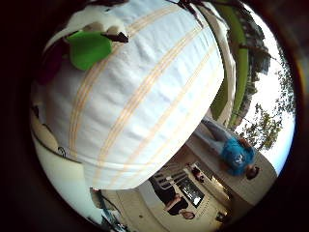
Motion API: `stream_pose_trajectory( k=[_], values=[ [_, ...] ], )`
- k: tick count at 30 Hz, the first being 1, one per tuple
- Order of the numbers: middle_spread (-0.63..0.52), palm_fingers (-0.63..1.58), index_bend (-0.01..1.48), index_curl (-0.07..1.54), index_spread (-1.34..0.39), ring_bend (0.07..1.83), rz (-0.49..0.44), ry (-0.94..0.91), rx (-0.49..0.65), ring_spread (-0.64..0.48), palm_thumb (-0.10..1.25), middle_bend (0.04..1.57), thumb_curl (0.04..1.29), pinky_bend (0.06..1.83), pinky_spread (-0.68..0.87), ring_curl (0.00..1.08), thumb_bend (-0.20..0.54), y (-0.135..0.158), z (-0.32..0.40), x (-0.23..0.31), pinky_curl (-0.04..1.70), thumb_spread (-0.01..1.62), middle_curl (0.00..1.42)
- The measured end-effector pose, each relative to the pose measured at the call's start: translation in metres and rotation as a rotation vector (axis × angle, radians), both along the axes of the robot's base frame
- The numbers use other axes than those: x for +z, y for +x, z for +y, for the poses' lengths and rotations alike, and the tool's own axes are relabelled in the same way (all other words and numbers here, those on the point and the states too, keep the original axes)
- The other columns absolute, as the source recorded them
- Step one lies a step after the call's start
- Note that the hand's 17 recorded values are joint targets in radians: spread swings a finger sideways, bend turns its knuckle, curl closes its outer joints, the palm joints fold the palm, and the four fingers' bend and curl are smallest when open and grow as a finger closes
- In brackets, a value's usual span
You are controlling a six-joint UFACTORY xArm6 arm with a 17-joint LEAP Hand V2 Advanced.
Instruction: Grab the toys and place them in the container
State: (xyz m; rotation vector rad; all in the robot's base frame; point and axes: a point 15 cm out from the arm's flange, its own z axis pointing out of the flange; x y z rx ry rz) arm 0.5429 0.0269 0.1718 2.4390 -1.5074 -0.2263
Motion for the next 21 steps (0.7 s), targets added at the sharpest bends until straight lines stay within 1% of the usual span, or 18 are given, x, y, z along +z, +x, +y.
stream_pose_trajectory(
  k=[2,3,4,6,8,9,14,18,21],
  values=[
    [-0.23,1.09,0.30,0.10,-0.50,1.24,-0.011,-0.001,-0.011,-0.03,0.84,0.93,0.44,1.22,0.33,0.72,-0.008,0.000,0.000,0.007,0.49,1.05,0.80],
    [-0.24,1.10,0.34,0.09,-0.55,1.24,-0.012,-0.004,-0.021,-0.05,0.90,0.98,0.46,1.32,0.31,0.74,0.005,-0.001,0.000,0.011,0.54,1.04,0.84],
    [-0.24,1.09,0.36,0.09,-0.57,1.24,-0.015,-0.008,-0.034,-0.05,0.91,0.99,0.47,1.34,0.30,0.75,0.004,-0.002,-0.001,0.015,0.55,1.04,0.85],
    [-0.25,1.09,0.43,0.08,-0.63,1.25,-0.001,-0.015,-0.053,-0.07,0.98,1.04,0.50,1.41,0.27,0.77,0.022,-0.009,-0.002,0.022,0.60,1.04,0.90],
    [-0.25,1.07,0.48,0.07,-0.68,1.27,0.028,-0.026,-0.073,-0.08,1.00,1.07,0.52,1.44,0.25,0.78,0.020,-0.021,-0.003,0.032,0.63,1.06,0.93],
    [-0.25,1.05,0.53,0.07,-0.72,1.28,0.037,-0.030,-0.081,-0.09,1.01,1.09,0.54,1.46,0.23,0.79,0.011,-0.026,-0.003,0.039,0.65,1.06,0.95],
    [-0.25,1.01,0.64,0.05,-0.82,1.30,0.076,-0.044,-0.106,-0.11,1.03,1.12,0.58,1.48,0.20,0.83,-0.006,-0.056,-0.006,0.084,0.70,1.09,1.01],
    [-0.25,0.97,0.74,0.02,-0.90,1.32,0.064,-0.043,-0.114,-0.13,1.03,1.14,0.61,1.50,0.17,0.85,-0.014,-0.075,-0.007,0.125,0.74,1.11,1.05],
    [-0.25,0.95,0.80,0.00,-0.94,1.34,0.024,-0.036,-0.114,-0.14,1.02,1.16,0.62,1.51,0.16,0.87,-0.015,-0.086,-0.006,0.158,0.76,1.12,1.07]
  ],
)
